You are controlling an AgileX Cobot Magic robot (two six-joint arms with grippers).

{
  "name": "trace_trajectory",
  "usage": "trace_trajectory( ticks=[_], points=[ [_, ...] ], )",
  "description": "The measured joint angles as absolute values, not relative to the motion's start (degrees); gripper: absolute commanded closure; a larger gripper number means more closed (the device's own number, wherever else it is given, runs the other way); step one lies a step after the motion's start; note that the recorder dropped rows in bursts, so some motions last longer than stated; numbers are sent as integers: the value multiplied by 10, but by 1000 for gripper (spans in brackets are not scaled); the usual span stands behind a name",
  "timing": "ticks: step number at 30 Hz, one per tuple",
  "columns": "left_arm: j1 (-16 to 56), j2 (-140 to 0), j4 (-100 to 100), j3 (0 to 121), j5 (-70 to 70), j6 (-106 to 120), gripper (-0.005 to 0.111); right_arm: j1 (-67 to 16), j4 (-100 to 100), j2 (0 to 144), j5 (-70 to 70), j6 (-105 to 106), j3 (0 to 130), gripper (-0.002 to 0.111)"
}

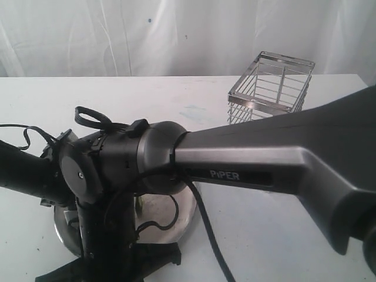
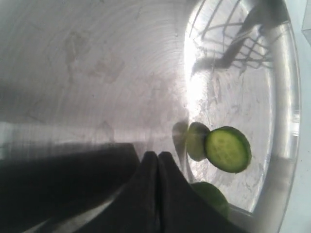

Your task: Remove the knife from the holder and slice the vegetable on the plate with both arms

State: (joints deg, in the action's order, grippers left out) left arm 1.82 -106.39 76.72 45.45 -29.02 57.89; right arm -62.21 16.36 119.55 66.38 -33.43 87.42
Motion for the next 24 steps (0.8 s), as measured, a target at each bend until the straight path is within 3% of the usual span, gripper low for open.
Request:
trace_trajectory(
  ticks=[14,24],
  points=[
    [-56,-951,798,480,-336,581,107,-605,102,1170,647,-286,874,108],
    [-146,-856,795,480,-334,572,107,-473,127,1123,647,-143,874,108]
  ],
)
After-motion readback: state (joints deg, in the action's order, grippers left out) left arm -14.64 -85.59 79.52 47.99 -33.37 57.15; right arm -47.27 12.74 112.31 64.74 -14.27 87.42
